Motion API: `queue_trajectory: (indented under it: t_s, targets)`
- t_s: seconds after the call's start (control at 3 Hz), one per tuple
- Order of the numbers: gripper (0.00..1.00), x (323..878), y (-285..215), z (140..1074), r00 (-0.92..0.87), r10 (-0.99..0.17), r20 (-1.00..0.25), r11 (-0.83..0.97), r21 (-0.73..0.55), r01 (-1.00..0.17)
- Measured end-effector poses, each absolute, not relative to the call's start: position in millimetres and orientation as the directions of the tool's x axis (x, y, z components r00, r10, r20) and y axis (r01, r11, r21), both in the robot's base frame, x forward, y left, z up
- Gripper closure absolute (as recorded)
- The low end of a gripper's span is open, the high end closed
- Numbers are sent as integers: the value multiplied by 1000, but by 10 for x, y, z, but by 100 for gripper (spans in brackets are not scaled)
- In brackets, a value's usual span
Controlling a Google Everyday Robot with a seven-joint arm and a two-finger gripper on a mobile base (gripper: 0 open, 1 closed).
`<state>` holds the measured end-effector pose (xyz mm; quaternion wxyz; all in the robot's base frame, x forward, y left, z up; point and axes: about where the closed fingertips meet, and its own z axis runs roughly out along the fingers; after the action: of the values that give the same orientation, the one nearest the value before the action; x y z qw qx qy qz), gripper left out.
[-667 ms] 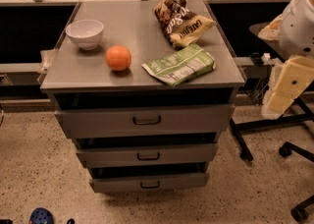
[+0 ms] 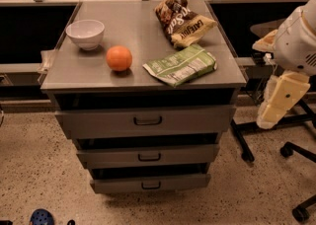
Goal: Open middle drawer
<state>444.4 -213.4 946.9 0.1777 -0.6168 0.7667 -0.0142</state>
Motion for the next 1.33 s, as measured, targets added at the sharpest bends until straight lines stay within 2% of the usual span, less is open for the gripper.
queue_trajectory:
  t_s: [0.33,0.67,1.0,1.33]
  targets:
    - [0,4370,-1926,8962,-84,-942,-324,167,-238,-957]
    - [0,4196,-1720,8167,1,-942,-337,69,-195,-978]
    - [0,3997,-1710,7869,-4,-947,-321,51,-140,-989]
    - [0,4001,-1714,7882,-4,-947,-321,53,-142,-988]
